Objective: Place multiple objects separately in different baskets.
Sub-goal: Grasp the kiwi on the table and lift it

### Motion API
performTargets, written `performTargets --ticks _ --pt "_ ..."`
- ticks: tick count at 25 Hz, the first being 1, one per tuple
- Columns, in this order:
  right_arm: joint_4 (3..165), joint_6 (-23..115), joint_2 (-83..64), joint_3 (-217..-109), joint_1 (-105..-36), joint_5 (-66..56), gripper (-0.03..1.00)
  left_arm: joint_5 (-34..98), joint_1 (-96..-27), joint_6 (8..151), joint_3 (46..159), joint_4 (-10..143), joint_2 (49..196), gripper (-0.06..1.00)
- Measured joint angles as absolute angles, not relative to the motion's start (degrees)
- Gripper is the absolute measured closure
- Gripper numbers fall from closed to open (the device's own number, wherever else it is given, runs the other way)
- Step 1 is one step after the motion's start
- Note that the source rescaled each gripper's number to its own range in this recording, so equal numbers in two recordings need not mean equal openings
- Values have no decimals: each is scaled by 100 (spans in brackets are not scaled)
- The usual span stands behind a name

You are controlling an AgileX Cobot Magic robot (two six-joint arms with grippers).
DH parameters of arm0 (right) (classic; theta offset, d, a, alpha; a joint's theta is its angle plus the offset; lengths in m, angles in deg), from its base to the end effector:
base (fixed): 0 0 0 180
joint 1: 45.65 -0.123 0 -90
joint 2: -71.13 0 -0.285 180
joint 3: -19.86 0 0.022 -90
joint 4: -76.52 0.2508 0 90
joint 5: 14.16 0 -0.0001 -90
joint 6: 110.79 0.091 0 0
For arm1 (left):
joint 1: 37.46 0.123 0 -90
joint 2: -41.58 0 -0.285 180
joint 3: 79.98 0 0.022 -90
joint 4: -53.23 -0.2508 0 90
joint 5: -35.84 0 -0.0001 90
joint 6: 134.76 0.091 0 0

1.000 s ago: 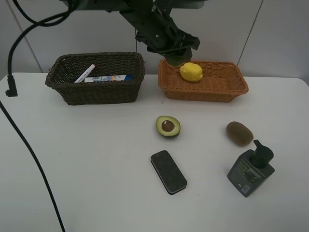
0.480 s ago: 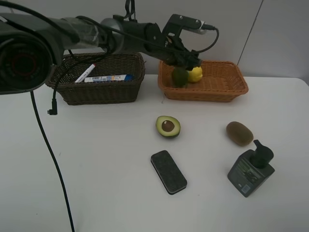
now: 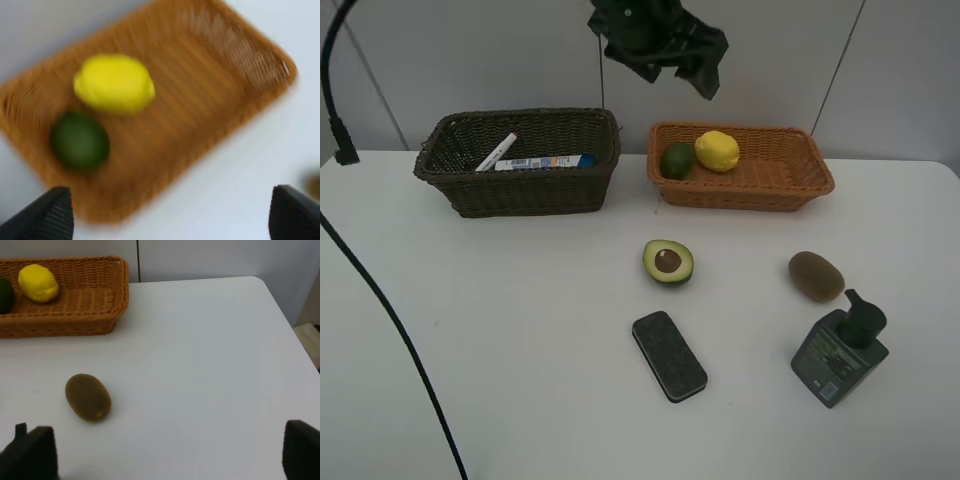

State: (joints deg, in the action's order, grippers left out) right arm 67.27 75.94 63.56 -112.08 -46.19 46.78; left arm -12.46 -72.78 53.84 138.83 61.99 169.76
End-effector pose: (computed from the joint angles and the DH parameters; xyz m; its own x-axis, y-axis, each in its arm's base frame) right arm -0.0070 -0.0129 0.2804 -0.4375 0.0340 -0.8986 0.1336 0.9906 -0.0276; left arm 0.3921 -0.2905 0.3052 -0.5688 0.4614 -0.6809 0.6653 0.7448 -0.0510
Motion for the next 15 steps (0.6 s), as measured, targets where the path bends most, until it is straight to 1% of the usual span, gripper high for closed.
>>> performTargets --ticks 3,5,7,11,15 --pt "6727 7594 6356 -11208 -4619 4678 -1 -2670 -7014 4672 13883 5652 16616 -5" --pt "6727 7594 6356 -11208 -4619 4678 -1 -3173 -6765 4226 13883 5235 16524 -5" --pt "6727 7594 6356 -11208 -4619 4678 -1 -3274 -6511 3987 13821 4981 16454 -5" --pt "6727 7594 6356 -11208 -4619 4678 -1 -3274 -5970 3943 13548 4804 16247 -5" --pt "6727 7594 6356 -11208 -4619 4678 -1 -3274 -5259 3663 12815 4787 15634 -5"
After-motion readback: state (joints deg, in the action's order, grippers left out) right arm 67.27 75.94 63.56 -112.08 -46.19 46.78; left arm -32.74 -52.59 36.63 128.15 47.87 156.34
